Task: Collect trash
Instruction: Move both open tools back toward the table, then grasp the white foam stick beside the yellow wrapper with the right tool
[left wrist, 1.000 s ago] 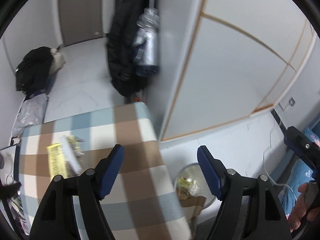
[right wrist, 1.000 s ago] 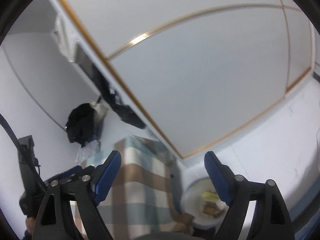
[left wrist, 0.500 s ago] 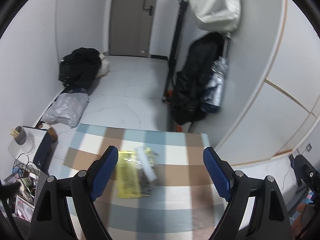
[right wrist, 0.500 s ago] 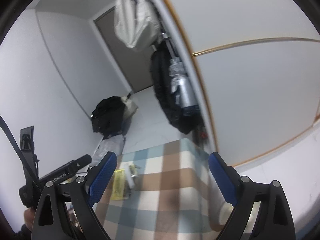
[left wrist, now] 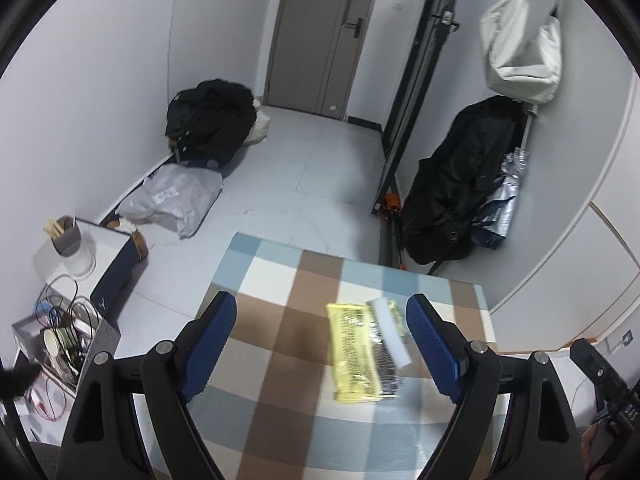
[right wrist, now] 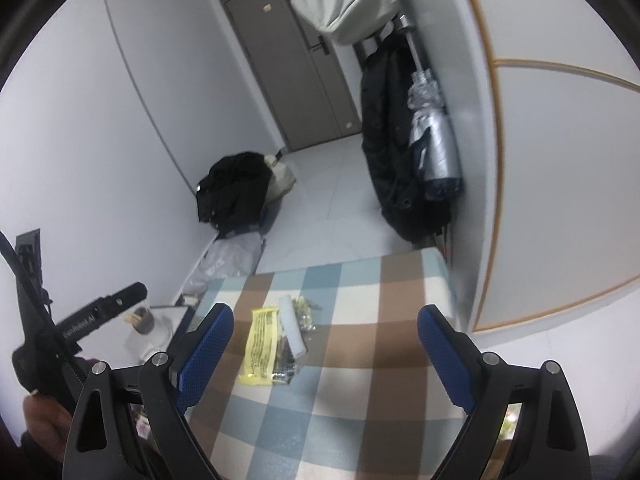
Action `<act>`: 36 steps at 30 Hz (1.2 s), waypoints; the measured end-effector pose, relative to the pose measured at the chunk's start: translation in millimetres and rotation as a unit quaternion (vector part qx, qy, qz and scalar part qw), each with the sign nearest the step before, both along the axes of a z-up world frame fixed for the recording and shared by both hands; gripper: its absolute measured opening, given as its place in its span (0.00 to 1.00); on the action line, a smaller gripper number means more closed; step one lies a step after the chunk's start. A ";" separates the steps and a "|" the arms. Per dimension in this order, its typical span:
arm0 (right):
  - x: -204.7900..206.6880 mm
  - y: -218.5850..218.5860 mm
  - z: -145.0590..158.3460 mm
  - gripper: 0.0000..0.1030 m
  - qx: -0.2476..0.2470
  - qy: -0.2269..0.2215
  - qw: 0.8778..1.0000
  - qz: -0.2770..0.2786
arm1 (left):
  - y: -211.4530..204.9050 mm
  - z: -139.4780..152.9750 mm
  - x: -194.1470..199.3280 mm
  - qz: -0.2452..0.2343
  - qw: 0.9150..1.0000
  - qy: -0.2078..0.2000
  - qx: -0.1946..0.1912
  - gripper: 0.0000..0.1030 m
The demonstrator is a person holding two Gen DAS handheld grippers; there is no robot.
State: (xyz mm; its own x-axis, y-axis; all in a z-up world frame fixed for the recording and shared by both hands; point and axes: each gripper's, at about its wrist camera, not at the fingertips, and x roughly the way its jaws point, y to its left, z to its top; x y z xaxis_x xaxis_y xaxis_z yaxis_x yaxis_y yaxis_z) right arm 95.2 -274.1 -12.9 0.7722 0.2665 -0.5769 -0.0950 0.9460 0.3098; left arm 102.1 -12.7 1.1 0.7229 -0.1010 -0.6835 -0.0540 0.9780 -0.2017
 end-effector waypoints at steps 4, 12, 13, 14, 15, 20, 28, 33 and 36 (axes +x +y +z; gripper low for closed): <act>14.1 15.2 -16.1 0.91 -0.004 0.017 1.000 0.015 | 17.4 -11.2 5.4 0.010 1.000 0.010 -0.010 0.82; 48.3 44.7 -43.5 0.91 -0.035 0.053 0.997 0.043 | 38.7 -26.8 13.6 0.008 0.998 0.042 -0.039 0.82; 54.4 48.6 -46.6 0.91 -0.041 0.057 0.996 0.046 | 40.7 -28.3 14.4 0.009 0.998 0.047 -0.042 0.82; 60.1 52.2 -49.1 0.91 -0.046 0.059 0.996 0.049 | 43.1 -30.1 15.2 0.014 0.998 0.053 -0.042 0.82; 67.7 57.0 -51.7 0.91 -0.051 0.061 0.995 0.055 | 45.3 -31.3 15.9 0.017 0.997 0.056 -0.044 0.82; 97.3 80.0 -62.0 0.89 -0.074 0.060 0.992 0.088 | 56.3 -38.5 22.6 0.031 0.995 0.077 -0.054 0.82; 145.2 115.7 -79.8 0.83 -0.111 0.072 0.981 0.143 | 70.1 -42.4 27.1 0.043 0.993 0.089 -0.062 0.82; 164.5 133.1 -97.1 0.76 -0.122 0.098 0.972 0.176 | 77.2 -47.0 29.6 0.048 0.991 0.102 -0.067 0.82; 176.1 141.9 -111.8 0.64 -0.131 0.131 0.965 0.188 | 79.4 -49.6 30.7 0.051 0.990 0.108 -0.070 0.82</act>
State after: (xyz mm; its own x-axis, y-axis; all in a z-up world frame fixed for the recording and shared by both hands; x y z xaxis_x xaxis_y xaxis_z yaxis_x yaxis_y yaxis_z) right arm 271.3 -132.3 -124.7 0.4691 0.3173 -0.8242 -0.3970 0.9094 0.1242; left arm 132.9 66.7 -48.5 0.5720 -0.1394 -0.8083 -0.2078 0.9287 -0.3072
